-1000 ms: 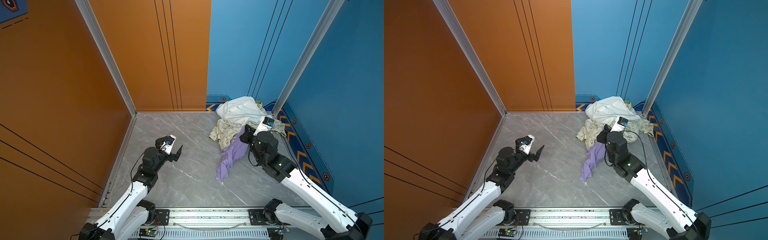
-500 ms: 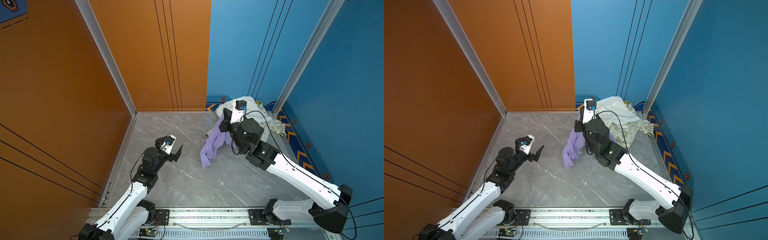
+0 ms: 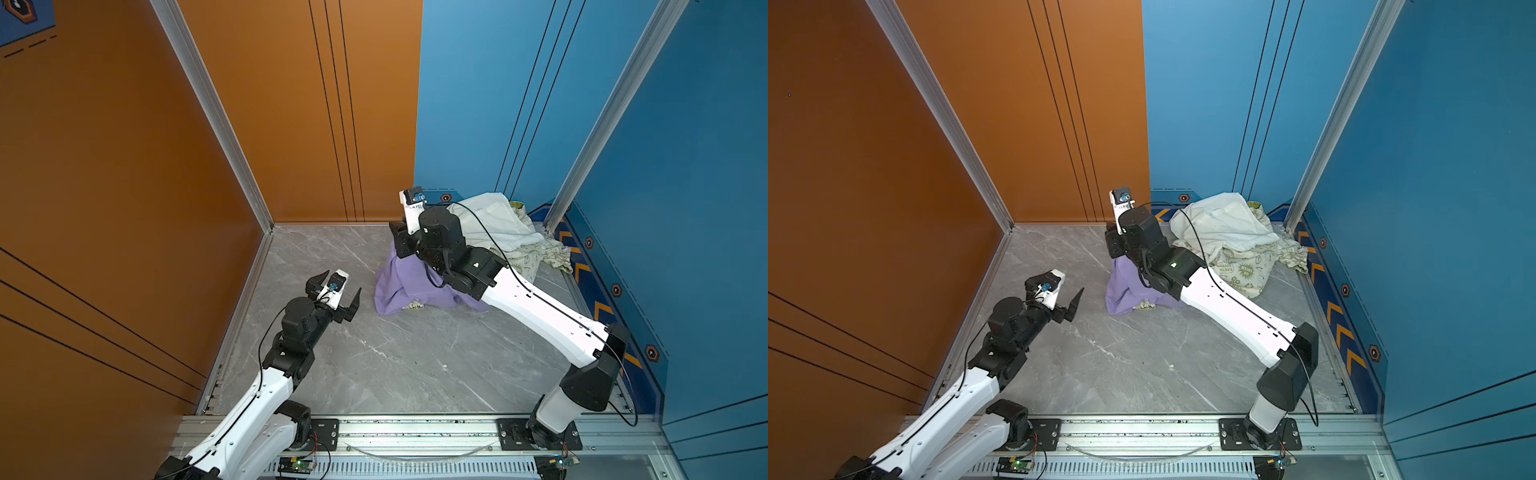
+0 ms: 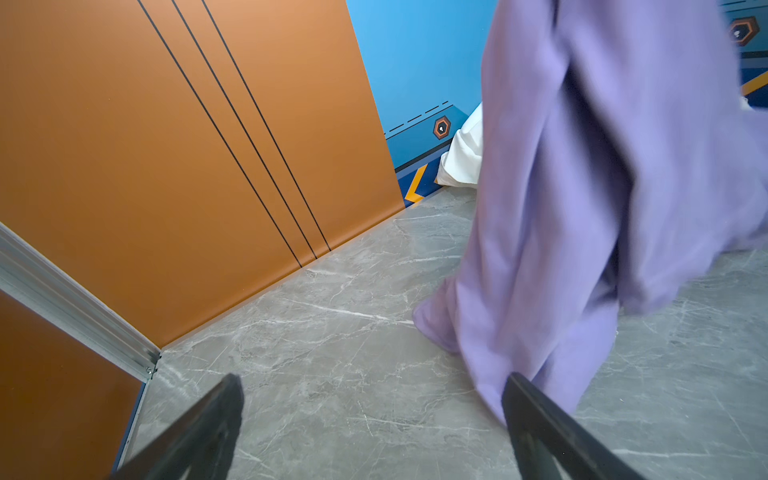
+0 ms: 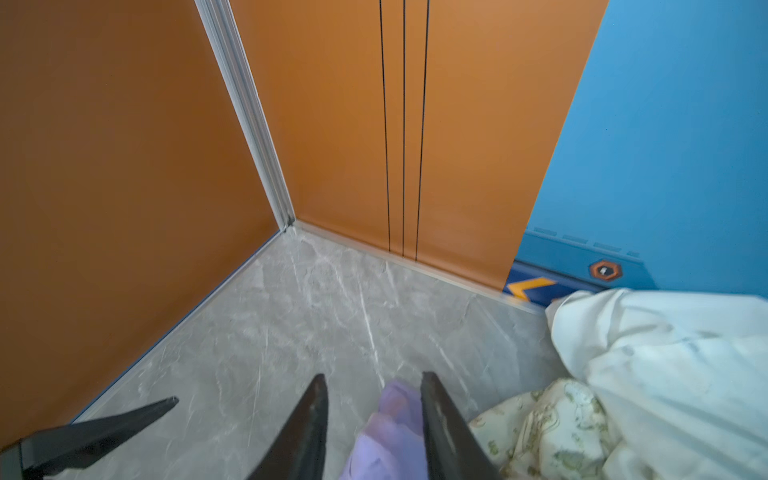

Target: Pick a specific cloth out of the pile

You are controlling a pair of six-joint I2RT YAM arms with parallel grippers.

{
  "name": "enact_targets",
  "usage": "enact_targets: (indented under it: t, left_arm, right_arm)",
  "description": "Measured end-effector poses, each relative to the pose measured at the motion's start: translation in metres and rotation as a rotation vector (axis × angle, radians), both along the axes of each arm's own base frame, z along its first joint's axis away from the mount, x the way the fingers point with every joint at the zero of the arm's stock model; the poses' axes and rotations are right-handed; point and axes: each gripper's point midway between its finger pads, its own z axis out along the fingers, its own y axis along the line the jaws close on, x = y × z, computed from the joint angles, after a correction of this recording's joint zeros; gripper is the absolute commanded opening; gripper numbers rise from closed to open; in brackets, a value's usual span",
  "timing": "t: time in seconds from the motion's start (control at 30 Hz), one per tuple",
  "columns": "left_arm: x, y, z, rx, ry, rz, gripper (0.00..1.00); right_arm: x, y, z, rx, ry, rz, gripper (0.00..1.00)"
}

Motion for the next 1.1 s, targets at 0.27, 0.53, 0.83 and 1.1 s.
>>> enact_targets:
  t: [0.27,0.53,0.83,1.1]
  left_arm:
    - [0.0,0.002,-0.002,0.01,0.0,0.014,0.98]
    - [0.0,0.003,-0.002,0.011,0.0,0.019,0.98]
    - [0.0,0.001,-0.002,0.011,0.0,0.013,0.98]
    - [-0.001,-0.001,-0.002,0.013,0.0,0.007,0.98]
  right_arm:
    - [0.003,-0.055,-0.086,-0.129,0.25,-0.069,0.69]
    - [-0.013,-0.132,-0.117,-0.135,0.335,-0.2,0.7]
    - [-0.041,-0.159,-0.209,-0.225,0.546,-0.234,0.71]
    - [-0.048,-0.148,-0.271,-0.3,0.696,-0.215,0.7]
